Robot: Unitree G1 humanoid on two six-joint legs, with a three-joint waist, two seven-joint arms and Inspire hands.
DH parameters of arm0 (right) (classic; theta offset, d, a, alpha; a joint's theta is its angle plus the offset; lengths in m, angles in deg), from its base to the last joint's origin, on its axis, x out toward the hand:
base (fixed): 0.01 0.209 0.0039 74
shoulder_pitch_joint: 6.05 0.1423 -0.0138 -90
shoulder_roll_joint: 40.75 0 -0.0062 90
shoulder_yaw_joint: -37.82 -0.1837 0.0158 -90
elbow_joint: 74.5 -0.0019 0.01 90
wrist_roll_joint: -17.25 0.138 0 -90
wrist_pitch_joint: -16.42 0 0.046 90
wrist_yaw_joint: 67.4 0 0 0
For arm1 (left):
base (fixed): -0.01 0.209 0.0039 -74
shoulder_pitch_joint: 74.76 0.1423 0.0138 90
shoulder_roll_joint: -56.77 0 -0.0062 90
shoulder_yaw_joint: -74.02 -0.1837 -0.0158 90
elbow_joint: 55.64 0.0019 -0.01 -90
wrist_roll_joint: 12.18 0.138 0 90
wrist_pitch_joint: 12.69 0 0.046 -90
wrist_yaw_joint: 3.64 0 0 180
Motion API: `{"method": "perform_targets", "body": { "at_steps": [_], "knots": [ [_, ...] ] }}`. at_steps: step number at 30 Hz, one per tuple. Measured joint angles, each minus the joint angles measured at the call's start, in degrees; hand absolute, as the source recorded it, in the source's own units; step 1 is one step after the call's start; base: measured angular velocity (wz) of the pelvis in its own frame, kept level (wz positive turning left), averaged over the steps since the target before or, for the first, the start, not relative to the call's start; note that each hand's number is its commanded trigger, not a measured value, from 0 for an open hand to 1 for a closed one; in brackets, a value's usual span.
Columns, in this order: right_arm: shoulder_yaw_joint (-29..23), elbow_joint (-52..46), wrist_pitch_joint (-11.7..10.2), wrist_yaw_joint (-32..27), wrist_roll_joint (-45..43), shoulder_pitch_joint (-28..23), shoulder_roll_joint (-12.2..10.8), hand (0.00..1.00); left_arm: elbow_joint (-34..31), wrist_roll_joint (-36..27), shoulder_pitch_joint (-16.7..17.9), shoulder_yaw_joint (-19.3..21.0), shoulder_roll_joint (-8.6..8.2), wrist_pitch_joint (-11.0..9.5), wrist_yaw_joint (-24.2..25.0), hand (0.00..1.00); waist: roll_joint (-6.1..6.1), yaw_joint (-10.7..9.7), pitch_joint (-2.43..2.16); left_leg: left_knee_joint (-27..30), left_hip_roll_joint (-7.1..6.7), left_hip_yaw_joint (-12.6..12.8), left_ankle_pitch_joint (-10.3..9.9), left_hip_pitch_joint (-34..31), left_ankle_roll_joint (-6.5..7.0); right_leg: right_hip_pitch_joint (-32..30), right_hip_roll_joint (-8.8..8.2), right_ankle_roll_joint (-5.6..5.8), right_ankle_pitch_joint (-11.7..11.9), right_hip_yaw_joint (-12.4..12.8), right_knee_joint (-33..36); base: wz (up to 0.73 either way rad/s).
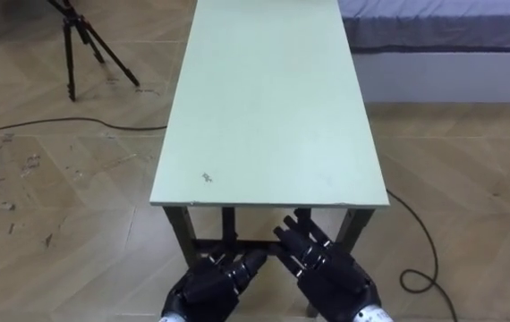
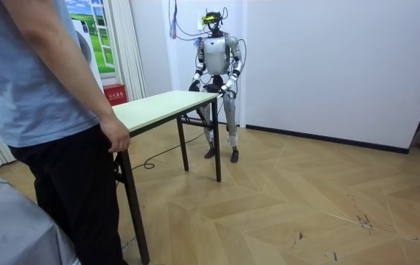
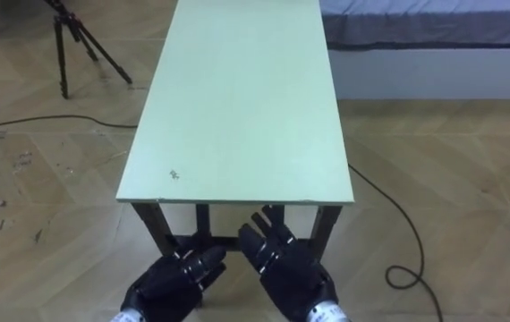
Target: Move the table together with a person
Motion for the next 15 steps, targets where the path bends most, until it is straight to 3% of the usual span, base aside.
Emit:
{"method": "perform_targets", "body": {
  "at_steps": [6,15],
  "knots": [
    [-0.16,0.01,0.08,-0.45,0.56,1.13,0.76,0.0,0.01,-3.84,-1.01,1.28,0.49,0.66,-3.36,0.0,0.27,0.11,0.34,0.04,0.0,-0.22,0.0,-0.01,0.0,0.15,-0.01,0.0,0.0,-0.13,0.0,0.02],
    [-1.66,0.01,0.24,-4.61,4.39,4.49,0.66,0.0,0.38,-5.48,-2.3,7.92,0.4,0.73,-7.19,0.0,0.32,0.57,0.4,0.08,0.0,-0.25,0.0,0.15,0.0,0.36,-0.08,0.0,0.0,-0.56,-0.12,0.0]
  ]
}}
